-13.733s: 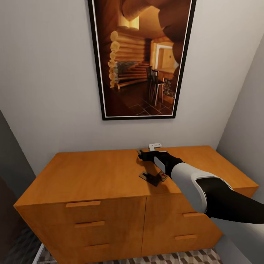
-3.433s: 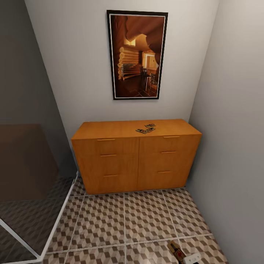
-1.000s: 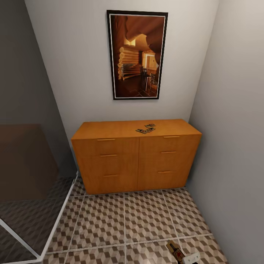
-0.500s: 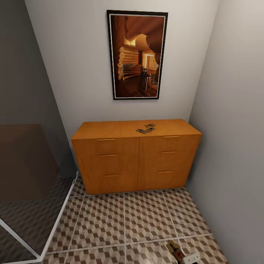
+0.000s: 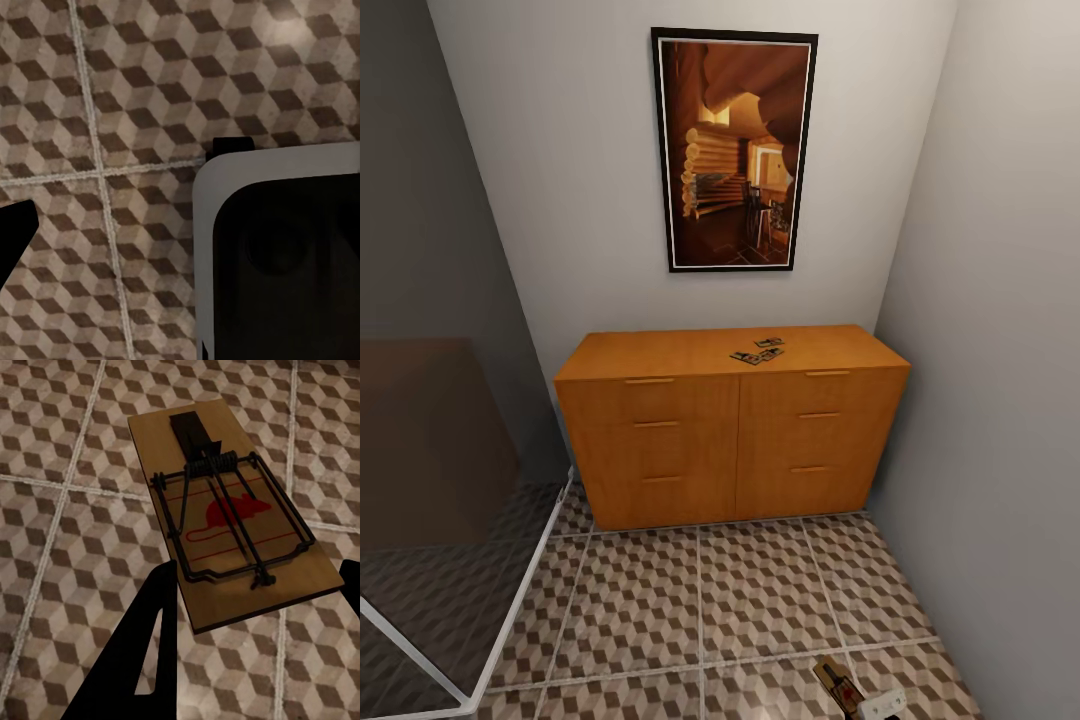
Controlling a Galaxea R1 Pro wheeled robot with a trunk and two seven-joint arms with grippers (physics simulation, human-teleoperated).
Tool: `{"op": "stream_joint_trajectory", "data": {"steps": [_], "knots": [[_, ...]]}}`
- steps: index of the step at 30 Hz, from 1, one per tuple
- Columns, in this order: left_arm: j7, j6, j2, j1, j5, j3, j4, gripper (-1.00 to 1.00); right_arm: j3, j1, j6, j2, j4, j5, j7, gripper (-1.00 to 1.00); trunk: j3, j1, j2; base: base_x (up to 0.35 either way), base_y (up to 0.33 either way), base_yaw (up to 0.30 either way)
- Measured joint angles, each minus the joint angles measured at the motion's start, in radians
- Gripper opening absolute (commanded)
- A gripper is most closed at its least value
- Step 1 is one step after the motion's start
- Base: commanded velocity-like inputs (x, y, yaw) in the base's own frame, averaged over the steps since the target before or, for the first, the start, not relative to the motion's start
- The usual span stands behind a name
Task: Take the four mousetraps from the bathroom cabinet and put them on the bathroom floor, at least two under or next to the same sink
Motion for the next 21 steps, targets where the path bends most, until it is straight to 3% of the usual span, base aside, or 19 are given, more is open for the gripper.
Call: {"op": "stream_joint_trajectory", "data": {"steps": [21], "knots": [[0.000,0.000,0.000,0.000,0.000,0.000,0.000,1.00,0.000,0.000,0.000,0.000,0.000,0.000,0.000,-1.00,0.000,0.000,0.000,0.000,0.000,0.000]]}}
